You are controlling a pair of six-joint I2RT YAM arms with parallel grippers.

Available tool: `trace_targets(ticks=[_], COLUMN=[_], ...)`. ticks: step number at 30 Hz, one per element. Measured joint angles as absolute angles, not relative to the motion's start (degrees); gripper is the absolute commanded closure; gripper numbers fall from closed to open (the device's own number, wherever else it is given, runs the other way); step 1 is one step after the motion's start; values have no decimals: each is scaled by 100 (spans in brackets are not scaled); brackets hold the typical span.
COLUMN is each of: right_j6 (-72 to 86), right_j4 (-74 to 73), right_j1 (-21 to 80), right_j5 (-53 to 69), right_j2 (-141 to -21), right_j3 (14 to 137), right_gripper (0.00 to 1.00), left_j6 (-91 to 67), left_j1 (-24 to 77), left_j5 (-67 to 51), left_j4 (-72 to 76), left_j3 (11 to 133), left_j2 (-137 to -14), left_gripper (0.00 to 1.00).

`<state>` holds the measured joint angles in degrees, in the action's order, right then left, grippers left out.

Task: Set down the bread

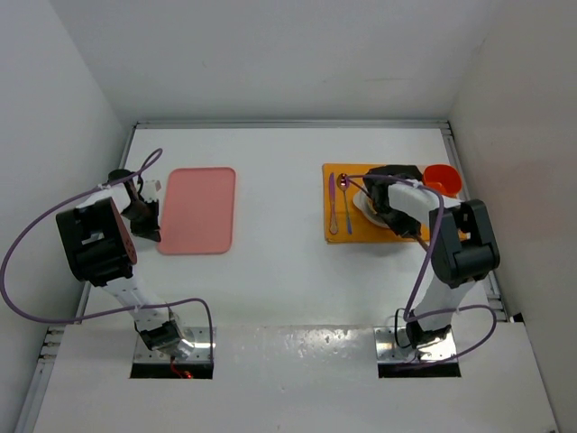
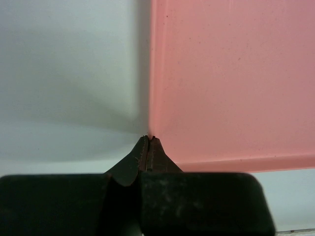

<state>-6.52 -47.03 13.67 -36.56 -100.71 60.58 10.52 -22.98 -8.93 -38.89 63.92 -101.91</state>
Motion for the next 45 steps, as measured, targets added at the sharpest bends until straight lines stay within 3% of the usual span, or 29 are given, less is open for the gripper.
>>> trace_targets(ticks=[18,26,37,40,45], right_j6=[-1085,-797,-731,-1090,-2001], right_j4=[-4770,-5006,-5019,-4722,-4434], right_j1=[1590,1116,648,832,2018], right_j5=[-5295,-5461,-5426,-4908,-3168], right_j2=[-10516,-10337,-9024,-8241,-6670], right_j3=[6075,6134,6132,5859,4665], right_gripper=[100,100,100,100,100], left_j6=[1103,1151,1164,1177,1188], left_j1=[-2298,-2298,-2298,-2298,-2298], left_j5=[-897,-895,-864,-840,-766], left_j4=[-3896,-3894,-3889,-3894,-3889], left_j3=[6392,6392,6403,6416,6440], left_j2=[-10191,-10191,-10191,-10191,-10191], left_gripper=[100,100,100,100,100])
